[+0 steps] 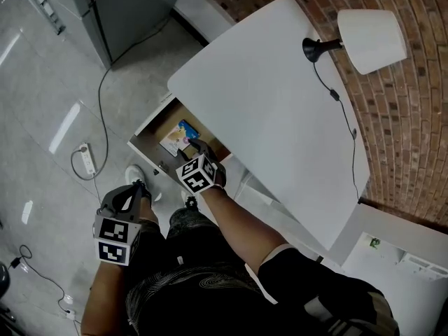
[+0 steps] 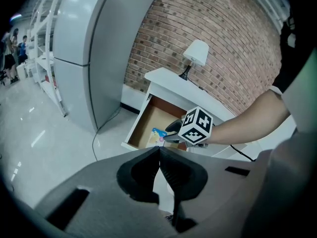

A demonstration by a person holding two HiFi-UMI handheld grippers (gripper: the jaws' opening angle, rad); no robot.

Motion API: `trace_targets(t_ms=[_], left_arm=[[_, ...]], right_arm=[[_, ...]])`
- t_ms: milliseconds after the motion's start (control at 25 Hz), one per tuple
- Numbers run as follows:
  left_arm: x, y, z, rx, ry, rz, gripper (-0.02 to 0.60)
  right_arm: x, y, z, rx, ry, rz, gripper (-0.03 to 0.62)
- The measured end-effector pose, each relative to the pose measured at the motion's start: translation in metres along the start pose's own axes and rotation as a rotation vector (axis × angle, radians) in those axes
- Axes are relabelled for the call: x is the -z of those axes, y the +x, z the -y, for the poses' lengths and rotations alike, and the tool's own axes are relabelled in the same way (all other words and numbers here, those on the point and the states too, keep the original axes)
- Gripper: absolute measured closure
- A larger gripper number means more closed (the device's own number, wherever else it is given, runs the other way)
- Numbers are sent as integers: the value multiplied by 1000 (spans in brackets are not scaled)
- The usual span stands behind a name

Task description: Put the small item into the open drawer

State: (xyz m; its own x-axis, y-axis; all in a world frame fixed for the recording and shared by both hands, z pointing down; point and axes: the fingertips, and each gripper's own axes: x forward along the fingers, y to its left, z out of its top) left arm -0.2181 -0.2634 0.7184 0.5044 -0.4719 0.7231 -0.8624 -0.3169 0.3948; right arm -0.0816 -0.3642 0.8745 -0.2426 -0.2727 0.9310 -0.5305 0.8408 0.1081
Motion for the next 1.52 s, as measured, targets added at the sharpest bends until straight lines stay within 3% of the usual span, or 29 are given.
trace_targets(t_ms=[440,840,1240,1520], left_arm=[[-23,-24,41,-35,21,83,565],[-47,-55,94,-47,48,162,565],[-86,-96,147,-85,75,282,565],[-106,-134,190,-103,94,374,565]], right_arm=[[-3,-65,-16,-31,-49,68,434],[-33,-171,-29,-94,-31,247,535],[-44,-286,-28,-207,37,458,583],[-43,-383,-37,-369,63,622,588]])
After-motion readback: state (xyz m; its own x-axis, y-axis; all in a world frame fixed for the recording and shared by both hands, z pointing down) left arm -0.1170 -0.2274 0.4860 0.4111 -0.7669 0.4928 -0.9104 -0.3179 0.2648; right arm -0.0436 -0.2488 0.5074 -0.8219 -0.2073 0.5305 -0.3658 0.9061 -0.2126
